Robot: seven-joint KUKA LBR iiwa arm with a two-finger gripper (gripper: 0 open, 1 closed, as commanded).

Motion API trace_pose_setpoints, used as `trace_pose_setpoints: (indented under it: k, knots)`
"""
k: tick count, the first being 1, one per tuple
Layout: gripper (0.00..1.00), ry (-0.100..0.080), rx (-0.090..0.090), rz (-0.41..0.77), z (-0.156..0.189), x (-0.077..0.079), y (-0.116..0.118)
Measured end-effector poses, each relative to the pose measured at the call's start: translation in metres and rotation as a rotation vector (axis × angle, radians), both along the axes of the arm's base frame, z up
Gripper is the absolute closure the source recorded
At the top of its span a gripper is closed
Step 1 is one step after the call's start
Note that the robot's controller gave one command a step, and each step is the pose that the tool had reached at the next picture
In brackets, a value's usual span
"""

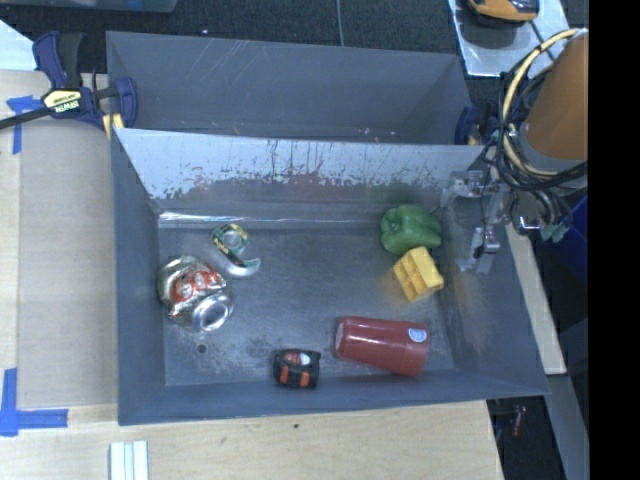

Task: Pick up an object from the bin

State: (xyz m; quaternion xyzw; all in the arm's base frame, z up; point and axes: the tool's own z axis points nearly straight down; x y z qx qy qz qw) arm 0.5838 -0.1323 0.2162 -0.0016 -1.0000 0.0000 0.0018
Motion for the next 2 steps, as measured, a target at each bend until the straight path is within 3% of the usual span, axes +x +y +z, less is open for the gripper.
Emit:
trace_pose_setpoints:
  k: [1, 2]
  knots:
    - [0.00, -0.008, -0.001, 0.003, 0.004, 0.002, 0.001]
    - [0.00, -0.012, -0.002, -0.103, -0.067, 0.023, -0.008]
